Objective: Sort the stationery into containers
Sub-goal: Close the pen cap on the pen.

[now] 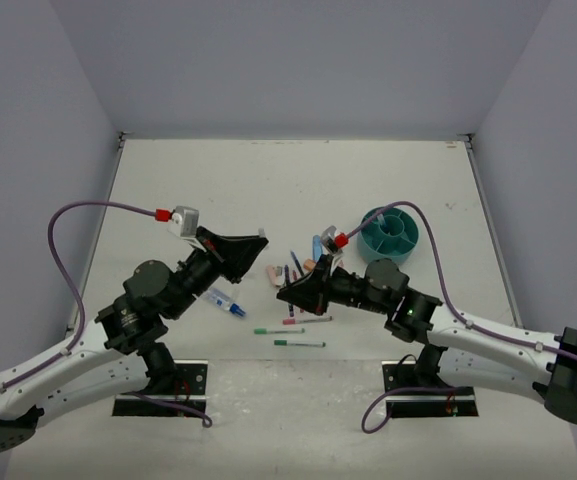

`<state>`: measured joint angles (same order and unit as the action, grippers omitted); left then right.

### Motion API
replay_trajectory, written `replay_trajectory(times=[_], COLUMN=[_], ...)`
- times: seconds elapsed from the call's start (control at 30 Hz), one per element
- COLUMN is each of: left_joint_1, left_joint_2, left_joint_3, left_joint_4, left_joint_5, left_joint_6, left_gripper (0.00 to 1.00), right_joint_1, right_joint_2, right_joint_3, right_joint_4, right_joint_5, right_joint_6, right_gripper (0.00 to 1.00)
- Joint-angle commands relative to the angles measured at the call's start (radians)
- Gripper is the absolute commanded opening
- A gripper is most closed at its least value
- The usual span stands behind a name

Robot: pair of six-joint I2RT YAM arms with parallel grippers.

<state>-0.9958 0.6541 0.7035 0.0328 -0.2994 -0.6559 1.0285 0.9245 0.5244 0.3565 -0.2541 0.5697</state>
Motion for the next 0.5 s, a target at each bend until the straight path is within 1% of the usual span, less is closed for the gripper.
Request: replay_trajectory(times=[0.0,0.07,0.2,0.47], left_joint_1=[-0.003,-0.003,-0.003,-0.003], left_joint_2=[-0.037,-0.037,-0.027,-0.021], left_joint_3=[-0.054,-0.059,-0.056,-0.069], left_joint_4=[0.255,0.268,0.272,0.275], left_joint_5=[0.179,0.203,0.238,0.217], left_joint_6=[0.136,0.131,0.118,0.118], left_gripper=[0.00,0.00,0.00,0.00], right_joint_1=[0.015,0.021,0.025,0.024], right_joint_2=[0.088,0.122,0.114,0.069], right_joint_3=[0.120,0.138,0.137,0.130], right_joint_4=[0.135,0.150,0.160,0.123], right_joint_5=[-0.039,-0.051,-0.035,-0.019], right_joint_6=[0.029,0.030,0.029,0.013], right_gripper=[0.00,0.00,0.00,0.00])
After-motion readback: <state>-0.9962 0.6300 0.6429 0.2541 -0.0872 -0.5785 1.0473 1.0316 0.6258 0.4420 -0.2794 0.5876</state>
